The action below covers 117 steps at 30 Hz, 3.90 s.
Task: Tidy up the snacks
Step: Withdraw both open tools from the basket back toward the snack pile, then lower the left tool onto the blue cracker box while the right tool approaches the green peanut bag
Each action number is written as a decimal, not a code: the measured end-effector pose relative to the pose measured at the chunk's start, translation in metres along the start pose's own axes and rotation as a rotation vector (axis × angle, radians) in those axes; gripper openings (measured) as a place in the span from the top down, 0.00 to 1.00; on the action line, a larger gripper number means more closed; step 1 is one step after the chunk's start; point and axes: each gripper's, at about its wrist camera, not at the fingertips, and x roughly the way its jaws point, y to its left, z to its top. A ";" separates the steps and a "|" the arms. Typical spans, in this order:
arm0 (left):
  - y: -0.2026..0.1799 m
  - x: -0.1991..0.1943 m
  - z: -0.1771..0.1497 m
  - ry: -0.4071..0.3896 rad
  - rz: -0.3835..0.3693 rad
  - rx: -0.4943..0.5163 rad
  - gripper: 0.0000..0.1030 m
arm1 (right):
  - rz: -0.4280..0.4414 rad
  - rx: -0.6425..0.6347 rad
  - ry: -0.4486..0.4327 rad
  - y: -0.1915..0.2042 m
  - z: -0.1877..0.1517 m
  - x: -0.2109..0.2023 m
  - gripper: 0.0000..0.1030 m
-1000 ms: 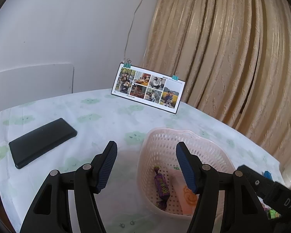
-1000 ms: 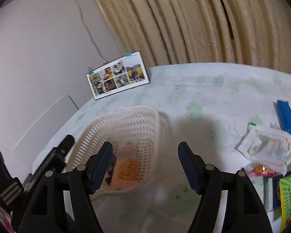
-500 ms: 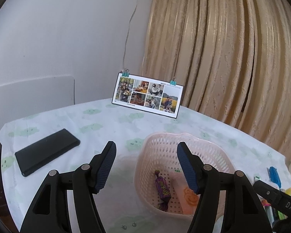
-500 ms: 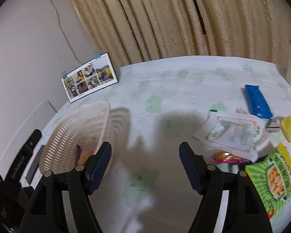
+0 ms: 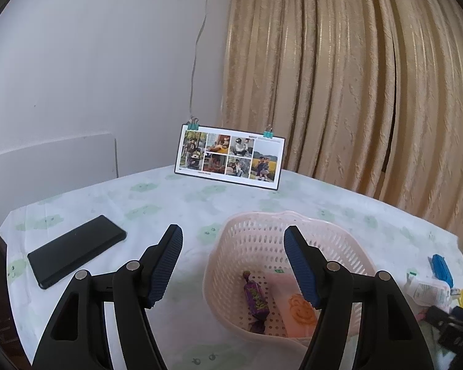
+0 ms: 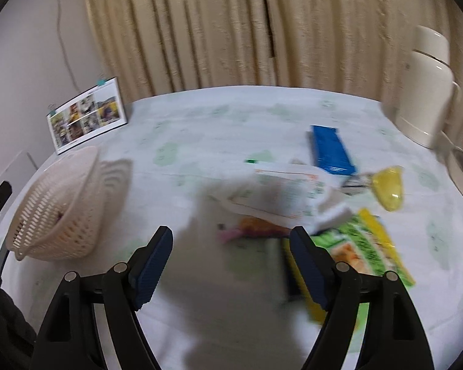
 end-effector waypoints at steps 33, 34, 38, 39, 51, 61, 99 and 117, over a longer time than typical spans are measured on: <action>-0.050 -0.023 -0.005 0.044 -0.134 0.150 0.29 | -0.147 0.135 0.125 -0.138 -0.035 -0.024 0.15; -0.056 -0.026 -0.005 0.049 -0.154 0.164 0.29 | -0.150 0.134 0.124 -0.142 -0.036 -0.026 0.15; -0.083 -0.039 -0.010 0.058 -0.241 0.238 0.27 | -0.149 0.149 0.128 -0.157 -0.041 -0.035 0.15; -0.090 -0.041 -0.011 0.065 -0.267 0.258 0.24 | -0.139 0.166 0.132 -0.162 -0.044 -0.039 0.15; -0.184 -0.027 -0.044 0.382 -0.671 0.423 0.22 | 0.038 0.286 0.151 -0.178 -0.052 -0.053 0.15; -0.243 -0.001 -0.067 0.550 -0.852 0.520 0.22 | 0.052 0.287 0.121 -0.178 -0.054 -0.052 0.15; -0.294 -0.007 -0.093 0.550 -0.954 0.802 0.22 | 0.084 0.352 0.079 -0.199 -0.054 -0.057 0.14; -0.294 -0.033 -0.109 0.576 -1.008 0.895 0.15 | 0.090 0.352 0.076 -0.199 -0.054 -0.057 0.14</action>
